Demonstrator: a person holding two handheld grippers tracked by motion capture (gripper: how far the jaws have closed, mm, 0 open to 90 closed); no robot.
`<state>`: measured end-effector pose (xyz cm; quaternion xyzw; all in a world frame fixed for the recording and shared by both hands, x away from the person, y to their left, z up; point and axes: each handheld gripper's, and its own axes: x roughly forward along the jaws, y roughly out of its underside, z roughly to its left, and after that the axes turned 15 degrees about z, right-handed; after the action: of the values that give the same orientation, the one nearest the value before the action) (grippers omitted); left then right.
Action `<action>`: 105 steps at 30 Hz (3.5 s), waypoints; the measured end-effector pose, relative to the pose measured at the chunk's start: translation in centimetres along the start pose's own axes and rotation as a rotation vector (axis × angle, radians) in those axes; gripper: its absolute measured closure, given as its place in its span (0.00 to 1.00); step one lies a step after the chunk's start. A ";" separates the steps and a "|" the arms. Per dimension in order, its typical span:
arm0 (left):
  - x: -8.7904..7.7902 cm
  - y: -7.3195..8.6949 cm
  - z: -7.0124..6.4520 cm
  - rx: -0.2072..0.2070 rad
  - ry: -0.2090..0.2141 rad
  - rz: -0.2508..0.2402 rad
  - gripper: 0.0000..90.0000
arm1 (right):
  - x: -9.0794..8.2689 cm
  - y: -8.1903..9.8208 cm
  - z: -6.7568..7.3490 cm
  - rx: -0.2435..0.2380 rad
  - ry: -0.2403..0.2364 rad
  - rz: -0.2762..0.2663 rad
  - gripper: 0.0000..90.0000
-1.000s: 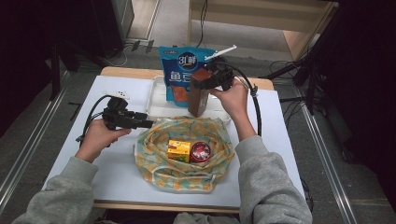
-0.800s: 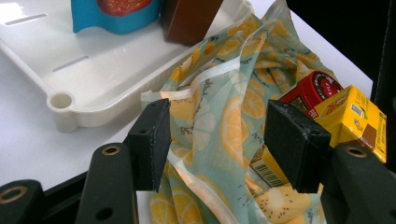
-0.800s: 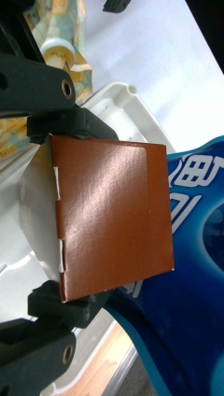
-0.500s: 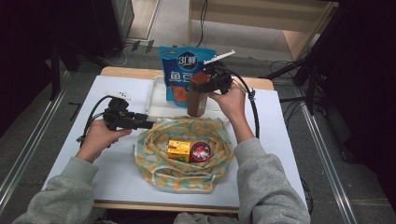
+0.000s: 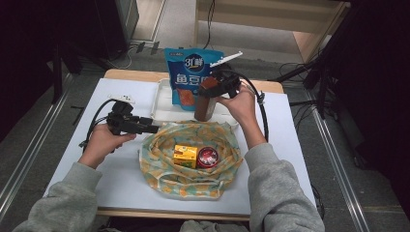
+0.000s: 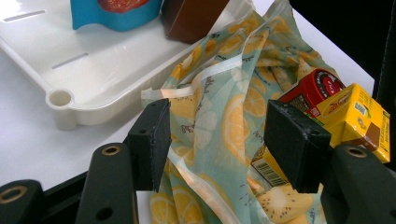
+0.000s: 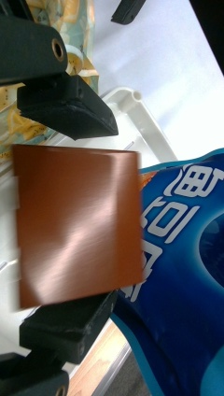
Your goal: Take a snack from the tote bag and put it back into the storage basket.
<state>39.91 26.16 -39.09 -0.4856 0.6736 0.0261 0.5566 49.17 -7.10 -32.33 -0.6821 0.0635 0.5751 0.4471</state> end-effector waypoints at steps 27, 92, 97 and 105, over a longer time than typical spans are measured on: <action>-0.3 0.1 0.2 -0.005 -0.012 -0.013 0.47 | -6.7 2.8 -2.9 0.101 -0.029 -0.122 0.76; -0.3 0.2 0.2 0.000 -0.008 -0.014 0.47 | -1.5 5.5 -2.6 0.060 -0.065 0.001 0.93; -0.2 0.1 0.2 0.001 -0.008 -0.012 0.47 | -2.2 5.6 -2.8 0.047 -0.058 0.004 0.90; -0.3 0.1 0.2 0.000 -0.009 -0.015 0.47 | -3.5 5.7 -3.0 -0.001 -0.081 -0.014 0.75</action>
<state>39.92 26.48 -39.00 -0.4904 0.6673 0.0241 0.5600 46.77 -14.07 -32.67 -0.6589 0.0403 0.5991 0.4531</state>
